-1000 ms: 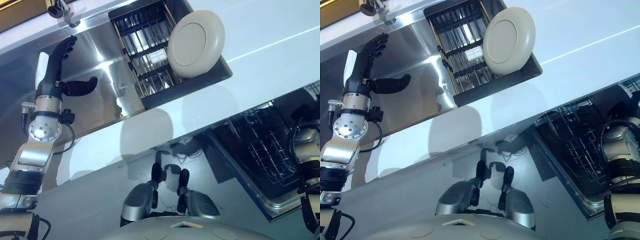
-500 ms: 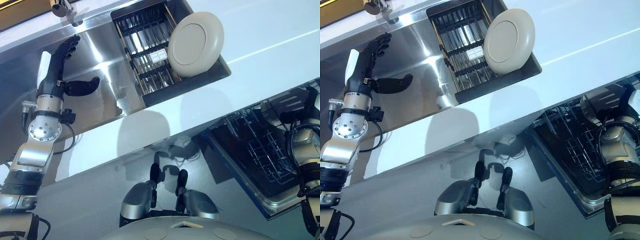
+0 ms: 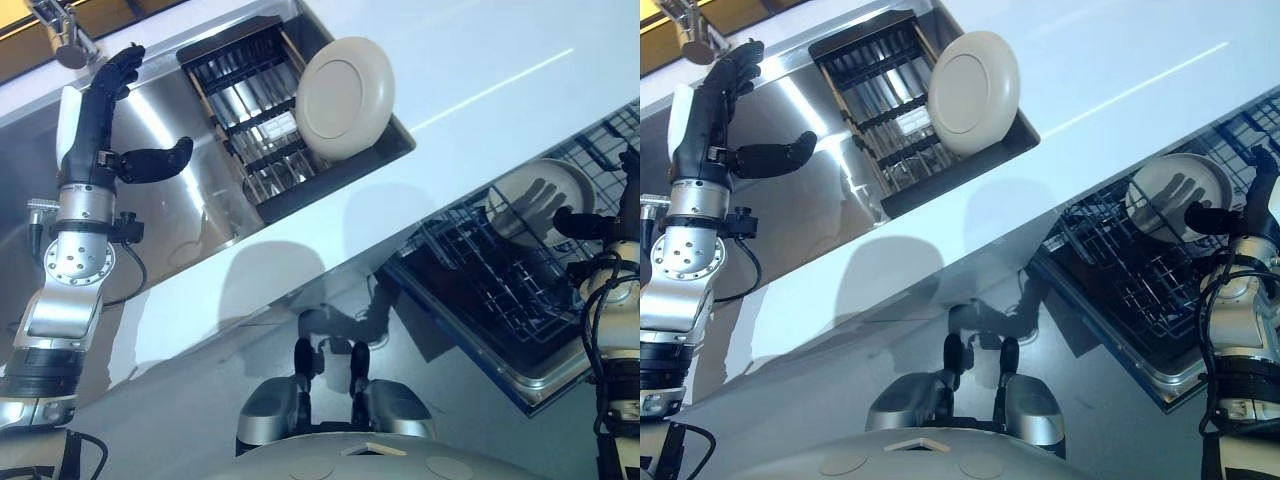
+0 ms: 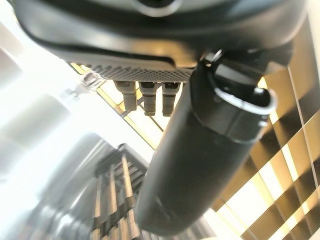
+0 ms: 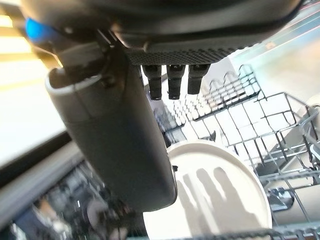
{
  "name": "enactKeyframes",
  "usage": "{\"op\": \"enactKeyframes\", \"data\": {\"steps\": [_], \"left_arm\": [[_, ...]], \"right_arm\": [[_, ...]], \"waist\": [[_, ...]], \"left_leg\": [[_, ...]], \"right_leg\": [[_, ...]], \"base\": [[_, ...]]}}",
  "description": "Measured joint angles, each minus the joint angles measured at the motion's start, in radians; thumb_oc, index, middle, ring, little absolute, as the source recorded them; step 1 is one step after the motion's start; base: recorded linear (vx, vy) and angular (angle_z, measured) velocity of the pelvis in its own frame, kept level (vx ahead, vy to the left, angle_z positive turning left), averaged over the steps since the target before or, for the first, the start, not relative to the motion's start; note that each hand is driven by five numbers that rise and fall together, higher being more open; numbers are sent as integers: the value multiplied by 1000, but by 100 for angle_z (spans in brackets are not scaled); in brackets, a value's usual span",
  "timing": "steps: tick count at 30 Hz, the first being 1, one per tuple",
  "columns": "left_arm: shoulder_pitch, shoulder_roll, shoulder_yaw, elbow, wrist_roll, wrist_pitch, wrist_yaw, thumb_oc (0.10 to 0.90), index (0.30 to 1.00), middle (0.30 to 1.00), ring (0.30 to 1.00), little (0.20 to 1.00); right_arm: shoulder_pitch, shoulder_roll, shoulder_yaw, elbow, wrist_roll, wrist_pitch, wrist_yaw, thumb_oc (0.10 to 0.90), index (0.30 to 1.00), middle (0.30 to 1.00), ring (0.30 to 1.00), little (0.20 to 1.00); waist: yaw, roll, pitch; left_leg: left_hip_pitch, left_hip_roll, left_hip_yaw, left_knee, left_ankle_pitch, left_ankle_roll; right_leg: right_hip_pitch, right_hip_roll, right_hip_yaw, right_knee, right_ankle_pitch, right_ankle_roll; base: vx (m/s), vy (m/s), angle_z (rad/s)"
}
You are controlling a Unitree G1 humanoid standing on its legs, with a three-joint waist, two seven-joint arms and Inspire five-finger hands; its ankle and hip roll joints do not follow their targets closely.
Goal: Pick up plates and place into dishwasher.
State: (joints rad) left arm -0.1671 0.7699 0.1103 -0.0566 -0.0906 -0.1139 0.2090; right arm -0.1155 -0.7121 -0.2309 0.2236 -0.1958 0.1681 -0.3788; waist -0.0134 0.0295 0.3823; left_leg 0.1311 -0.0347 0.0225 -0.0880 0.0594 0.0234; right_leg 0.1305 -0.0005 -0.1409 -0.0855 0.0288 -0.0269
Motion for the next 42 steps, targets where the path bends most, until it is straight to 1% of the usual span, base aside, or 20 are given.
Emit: {"op": "enactKeyframes", "data": {"steps": [4,8,12,13,14,15,16,19,20,21,22,25,27,29,31,32,34,36,39,42], "left_arm": [[12,-16,6,-9,17,0,1,800,900,900,900,900],[13,-16,6,-9,54,0,2,800,900,900,900,900],[13,-16,6,-9,61,0,2,800,900,900,900,900],[13,-16,6,-9,74,0,2,800,900,900,900,900],[14,-16,8,-9,90,0,2,800,900,900,900,900],[14,-16,9,-9,99,0,2,800,900,900,900,900],[14,-16,9,-9,112,0,1,800,900,900,900,900],[16,-16,12,-9,160,-15,-1,800,900,900,900,900],[16,-16,12,-9,175,-21,-1,800,900,900,900,900],[17,-15,13,-9,181,-22,-1,800,900,900,900,900],[19,-7,14,-5,192,-21,-1,800,900,900,900,900],[16,34,14,-5,208,-20,-2,800,900,900,900,900],[1,98,11,-2,208,-12,-4,800,900,900,900,900],[-31,156,7,16,208,6,-7,800,900,900,900,900],[-68,215,0,57,208,29,-7,800,900,900,900,900],[-86,255,-4,84,207,45,-7,800,900,900,900,900],[-129,299,-11,138,206,74,-8,800,900,900,900,900],[-183,342,-36,200,206,91,-8,800,900,900,900,900],[-236,351,-80,238,206,112,-21,800,900,900,900,900],[-295,384,-179,262,206,114,-62,800,900,900,900,900]], "right_arm": [[31,65,-38,-89,19,-47,-57,800,900,900,900,900],[48,91,-41,-133,18,-102,-125,800,900,900,900,900],[55,115,-38,-182,31,-192,-131,800,900,900,900,900],[65,119,-37,-203,61,-221,-104,800,900,900,900,900],[76,129,-37,-230,147,-257,-10,800,900,900,900,900],[81,140,-25,-254,223,-265,81,800,900,900,900,900],[88,155,-11,-276,303,-265,181,800,900,900,900,900],[127,205,77,-276,468,-251,458,800,900,900,900,900],[149,228,120,-268,505,-241,523,800,900,900,900,900],[162,245,128,-268,533,-242,528,800,900,900,900,900],[179,294,139,-249,554,-240,578,800,900,900,900,900],[203,301,221,-225,562,-216,622,800,900,900,900,900],[228,301,304,-210,496,-216,624,800,900,900,900,900],[248,305,358,-190,466,-217,582,800,900,900,900,900],[267,316,367,-176,401,-222,515,800,900,900,900,900],[280,314,367,-176,345,-238,468,800,900,900,900,900],[294,290,364,-179,241,-274,389,800,900,900,900,900],[292,266,351,-181,210,-304,316,800,900,900,900,900],[291,253,332,-165,212,-310,300,800,900,900,900,900],[285,222,354,-103,172,-318,366,800,900,900,900,900]], "waist": [[-21,-4,-25],[-36,-4,-63],[-48,0,-99],[-51,0,-104],[-59,0,-113],[-68,0,-120],[-73,2,-125],[-72,5,-141],[-72,7,-146],[-73,9,-148],[-78,13,-154],[-102,19,-159],[-111,20,-160],[-117,25,-164],[-121,40,-177],[-126,47,-181],[-141,56,-188],[-159,60,-191],[-167,70,-202],[-182,75,-207]], "left_leg": [[4,1,8,0,-3,1],[6,2,26,0,-10,3],[13,2,45,0,-15,4],[14,2,51,0,-16,4],[14,3,52,-1,-17,4],[14,3,53,-1,-17,5],[14,4,55,-1,-18,5],[10,8,67,0,-21,4],[10,9,70,0,-22,3],[10,9,70,-1,-23,3],[10,9,75,-1,-23,3],[9,10,82,-1,-23,3],[9,13,96,-1,-23,3],[7,14,103,-1,-23,3],[-4,12,119,-1,-23,4],[-6,12,123,-1,-24,5],[-1,11,131,-1,-27,9],[3,11,146,-1,-28,10],[-1,13,165,-1,-28,10],[-2,14,171,-1,-28,10]], "right_leg": [[-2,1,17,0,0,0],[-5,3,30,0,1,2],[-5,3,50,0,2,3],[-5,3,53,0,2,3],[-6,4,54,0,2,4],[-7,4,55,1,2,4],[-9,4,56,2,2,4],[-22,9,74,9,2,3],[-24,10,75,10,2,3],[-25,10,76,11,1,4],[-27,10,78,11,2,4],[-33,10,83,17,2,4],[-40,13,98,21,2,4],[-47,14,104,27,1,4],[-69,13,112,38,2,4],[-73,12,118,42,2,4],[-74,12,128,48,0,7],[-76,12,135,54,-1,8],[-97,14,146,69,-5,14],[-105,17,156,78,-5,14]], "base": [[-32,105,-10],[-13,96,-10],[-2,91,-15],[-2,68,-10],[-8,76,-8],[-9,71,-7],[-6,69,-9],[14,65,-16],[40,59,-9],[43,70,-9],[8,56,-7],[24,76,-9],[18,71,-16],[17,80,-10],[17,74,-15],[20,69,-17],[22,55,-16],[26,39,-15],[18,12,-19],[26,-22,-12]]}}
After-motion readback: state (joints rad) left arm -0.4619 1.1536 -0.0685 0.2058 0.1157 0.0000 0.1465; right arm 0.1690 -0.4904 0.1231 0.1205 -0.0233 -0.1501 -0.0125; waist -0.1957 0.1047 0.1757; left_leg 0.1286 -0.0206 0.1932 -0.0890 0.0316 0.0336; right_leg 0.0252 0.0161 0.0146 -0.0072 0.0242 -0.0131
